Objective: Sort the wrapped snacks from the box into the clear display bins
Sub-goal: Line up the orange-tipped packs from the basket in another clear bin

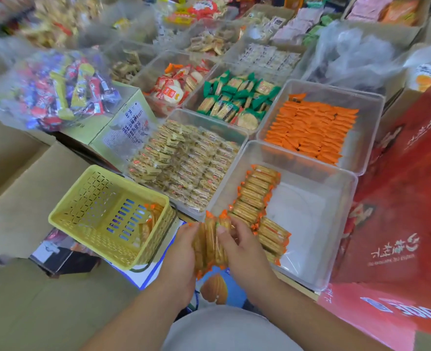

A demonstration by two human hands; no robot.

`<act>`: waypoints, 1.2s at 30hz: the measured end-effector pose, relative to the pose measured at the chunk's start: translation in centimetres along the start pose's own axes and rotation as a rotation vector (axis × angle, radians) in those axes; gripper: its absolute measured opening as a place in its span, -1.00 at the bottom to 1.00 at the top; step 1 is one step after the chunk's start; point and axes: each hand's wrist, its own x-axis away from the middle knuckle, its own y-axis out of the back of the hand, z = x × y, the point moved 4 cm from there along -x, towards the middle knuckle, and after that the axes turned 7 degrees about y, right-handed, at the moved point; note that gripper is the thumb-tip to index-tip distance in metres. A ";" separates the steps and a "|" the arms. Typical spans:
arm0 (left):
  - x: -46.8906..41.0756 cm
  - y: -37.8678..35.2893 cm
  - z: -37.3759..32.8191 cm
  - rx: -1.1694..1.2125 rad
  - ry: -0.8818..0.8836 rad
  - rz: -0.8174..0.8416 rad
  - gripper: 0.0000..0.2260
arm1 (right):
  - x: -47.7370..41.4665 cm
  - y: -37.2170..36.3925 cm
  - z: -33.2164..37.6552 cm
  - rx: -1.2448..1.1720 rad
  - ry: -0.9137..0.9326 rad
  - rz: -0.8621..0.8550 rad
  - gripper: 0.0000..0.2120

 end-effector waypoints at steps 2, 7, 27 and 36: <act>0.1 -0.1 -0.5 -0.034 -0.046 -0.057 -0.81 | -0.2 0.6 0.3 -0.047 0.009 0.001 -0.83; 0.4 -1.2 -0.9 -0.114 -0.078 -0.066 -0.88 | -0.5 1.5 0.3 -0.064 0.024 0.034 -0.80; -0.8 -3.7 -1.0 0.129 0.092 0.236 -0.47 | -1.0 2.0 -1.2 0.350 0.128 0.138 -0.45; -4.2 -2.7 -1.7 -0.727 -0.267 -0.062 -0.50 | -5.6 7.4 -3.3 0.487 0.003 -0.034 -0.14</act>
